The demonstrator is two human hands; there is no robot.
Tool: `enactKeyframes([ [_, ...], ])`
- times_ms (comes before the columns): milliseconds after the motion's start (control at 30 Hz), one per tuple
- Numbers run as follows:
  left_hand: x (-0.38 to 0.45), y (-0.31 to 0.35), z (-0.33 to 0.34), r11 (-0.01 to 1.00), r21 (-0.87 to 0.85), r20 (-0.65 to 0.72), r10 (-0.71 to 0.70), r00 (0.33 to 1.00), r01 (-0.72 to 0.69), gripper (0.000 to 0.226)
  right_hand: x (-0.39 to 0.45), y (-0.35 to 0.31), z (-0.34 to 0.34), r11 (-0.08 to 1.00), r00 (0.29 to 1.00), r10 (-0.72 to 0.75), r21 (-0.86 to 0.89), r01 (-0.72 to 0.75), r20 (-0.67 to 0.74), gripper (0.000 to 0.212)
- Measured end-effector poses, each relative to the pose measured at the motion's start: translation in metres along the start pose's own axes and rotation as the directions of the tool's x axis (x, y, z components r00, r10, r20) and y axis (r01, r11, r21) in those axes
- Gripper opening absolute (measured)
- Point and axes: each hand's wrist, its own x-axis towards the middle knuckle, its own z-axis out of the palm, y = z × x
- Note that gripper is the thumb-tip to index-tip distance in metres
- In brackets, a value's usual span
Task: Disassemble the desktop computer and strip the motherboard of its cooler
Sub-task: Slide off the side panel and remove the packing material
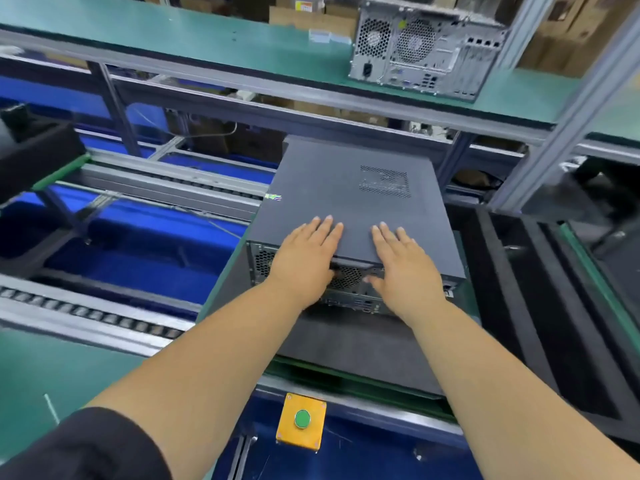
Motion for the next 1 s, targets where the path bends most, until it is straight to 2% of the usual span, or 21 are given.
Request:
enactKeyframes([
  [433, -0.013, 0.006, 0.005, 0.999, -0.020, -0.105, -0.052, 0.993, 0.050, 0.081, -0.009, -0.009, 0.014, 0.999, 0.990, 0.052, 0.016, -0.050, -0.131, 0.075],
  [567, -0.011, 0.002, -0.001, 0.993, -0.112, -0.100, -0.045, 0.994, 0.034, 0.079, -0.007, -0.011, 0.009, 0.997, 0.993, 0.071, 0.001, -0.072, -0.097, 0.081],
  [633, -0.014, 0.000, -0.008, 0.969, -0.246, -0.112, -0.037, 0.993, 0.009, 0.078, -0.007, -0.015, 0.005, 0.998, 0.997, 0.063, -0.016, -0.064, -0.053, 0.092],
  [700, -0.023, -0.002, -0.018, 0.872, -0.490, -0.178, -0.087, 0.980, -0.012, 0.071, -0.009, -0.017, -0.001, 0.998, 0.997, 0.062, 0.020, -0.061, -0.038, 0.095],
  [767, -0.034, -0.005, -0.027, 0.736, -0.676, -0.262, -0.211, 0.942, -0.023, 0.056, -0.015, -0.016, -0.009, 0.991, 0.993, 0.079, 0.115, -0.069, -0.084, 0.089],
  [800, -0.040, -0.007, -0.030, 0.666, -0.746, -0.258, -0.291, 0.921, 0.001, 0.046, -0.020, -0.015, -0.013, 0.981, 0.987, 0.102, 0.180, -0.078, -0.126, 0.084],
  [867, -0.050, -0.009, -0.035, 0.481, -0.868, -0.130, -0.457, 0.880, 0.121, 0.026, -0.031, -0.011, -0.020, 0.918, 0.954, 0.219, 0.374, -0.130, -0.207, 0.067],
  [900, -0.051, -0.011, -0.036, 0.363, -0.909, -0.019, -0.528, 0.849, 0.205, 0.019, -0.037, -0.009, -0.023, 0.845, 0.920, 0.325, 0.504, -0.179, -0.220, 0.054],
  [933, -0.050, -0.013, -0.036, 0.238, -0.924, 0.110, -0.584, 0.804, 0.299, 0.012, -0.041, -0.007, -0.025, 0.728, 0.872, 0.451, 0.644, -0.235, -0.192, 0.041],
  [1000, -0.044, -0.017, -0.039, -0.055, -0.886, 0.392, -0.617, 0.683, 0.460, 0.012, -0.046, -0.007, -0.028, 0.370, 0.737, 0.676, 0.860, -0.351, 0.010, 0.018],
])
